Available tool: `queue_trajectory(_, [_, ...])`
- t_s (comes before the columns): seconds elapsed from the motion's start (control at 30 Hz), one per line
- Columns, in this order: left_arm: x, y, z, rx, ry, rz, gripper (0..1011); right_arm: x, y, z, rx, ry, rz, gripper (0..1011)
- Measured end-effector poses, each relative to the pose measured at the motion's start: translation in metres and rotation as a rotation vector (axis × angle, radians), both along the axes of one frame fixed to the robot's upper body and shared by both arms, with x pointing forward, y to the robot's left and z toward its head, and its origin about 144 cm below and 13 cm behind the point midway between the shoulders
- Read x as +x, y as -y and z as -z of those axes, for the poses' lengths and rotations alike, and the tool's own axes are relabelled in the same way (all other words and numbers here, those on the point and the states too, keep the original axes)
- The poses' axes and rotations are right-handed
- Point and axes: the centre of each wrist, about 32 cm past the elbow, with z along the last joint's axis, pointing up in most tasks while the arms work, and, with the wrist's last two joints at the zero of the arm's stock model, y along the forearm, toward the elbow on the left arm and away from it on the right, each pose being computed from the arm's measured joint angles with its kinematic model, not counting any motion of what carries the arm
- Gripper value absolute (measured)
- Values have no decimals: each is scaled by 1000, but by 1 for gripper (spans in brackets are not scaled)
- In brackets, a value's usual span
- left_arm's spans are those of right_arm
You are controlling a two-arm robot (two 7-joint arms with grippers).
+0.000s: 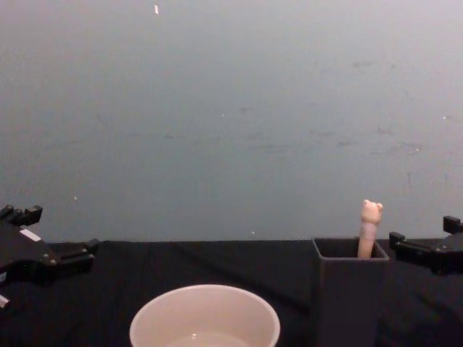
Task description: Pick up the stirring spoon with one hand, stir inside the cup, then place it back in its original position.
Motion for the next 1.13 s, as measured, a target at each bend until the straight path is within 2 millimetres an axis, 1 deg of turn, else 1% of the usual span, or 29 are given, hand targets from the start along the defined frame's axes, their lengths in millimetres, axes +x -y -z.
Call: queue_trajectory(1.13, [0,0,0,0,0,0,1001,0,0,0,0,0,0,1002])
